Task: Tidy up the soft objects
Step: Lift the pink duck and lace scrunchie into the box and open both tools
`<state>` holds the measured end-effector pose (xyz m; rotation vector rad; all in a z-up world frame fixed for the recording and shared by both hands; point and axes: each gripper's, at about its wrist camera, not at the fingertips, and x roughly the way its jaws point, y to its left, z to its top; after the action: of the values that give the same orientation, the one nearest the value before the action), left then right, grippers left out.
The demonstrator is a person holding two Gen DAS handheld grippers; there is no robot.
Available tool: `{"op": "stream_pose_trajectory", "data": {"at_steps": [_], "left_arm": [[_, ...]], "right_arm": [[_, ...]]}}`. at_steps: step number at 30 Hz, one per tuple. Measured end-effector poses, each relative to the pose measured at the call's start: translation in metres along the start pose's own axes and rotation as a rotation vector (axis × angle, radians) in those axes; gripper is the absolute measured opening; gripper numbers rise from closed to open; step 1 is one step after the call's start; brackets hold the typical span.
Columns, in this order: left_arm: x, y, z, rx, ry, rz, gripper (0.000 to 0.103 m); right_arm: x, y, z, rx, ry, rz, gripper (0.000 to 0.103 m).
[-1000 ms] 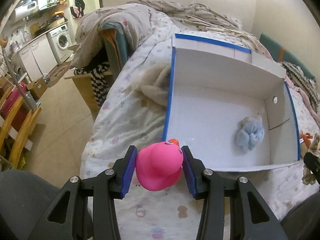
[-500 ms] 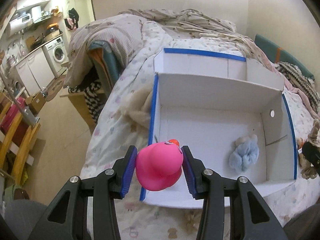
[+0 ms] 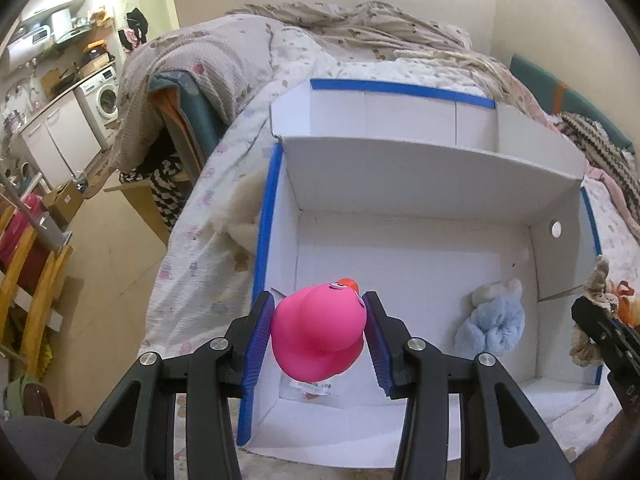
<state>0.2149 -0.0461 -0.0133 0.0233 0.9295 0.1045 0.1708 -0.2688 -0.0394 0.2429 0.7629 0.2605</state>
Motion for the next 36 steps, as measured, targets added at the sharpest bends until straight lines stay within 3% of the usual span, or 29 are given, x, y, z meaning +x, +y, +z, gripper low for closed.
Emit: {"op": "stream_pose_trajectory", "data": {"at_steps": [6, 22, 33, 36], "left_arm": [[0.015, -0.015, -0.007, 0.075, 0.002, 0.022, 0.041], [0.052, -0.032, -0.013, 0.139, 0.068, 0.020, 0.041], [0.057, -0.031, -0.020, 0.140, 0.086, 0.011, 0.041], [0.056, -0.032, -0.021, 0.148, 0.087, 0.008, 0.041]], "right_arm": [[0.012, -0.004, -0.007, -0.011, 0.041, -0.015, 0.017], [0.043, 0.006, -0.020, -0.110, 0.145, -0.107, 0.017], [0.043, 0.004, -0.020, -0.109, 0.137, -0.104, 0.018], [0.042, 0.000, -0.018, -0.083, 0.137, -0.088, 0.029]]}}
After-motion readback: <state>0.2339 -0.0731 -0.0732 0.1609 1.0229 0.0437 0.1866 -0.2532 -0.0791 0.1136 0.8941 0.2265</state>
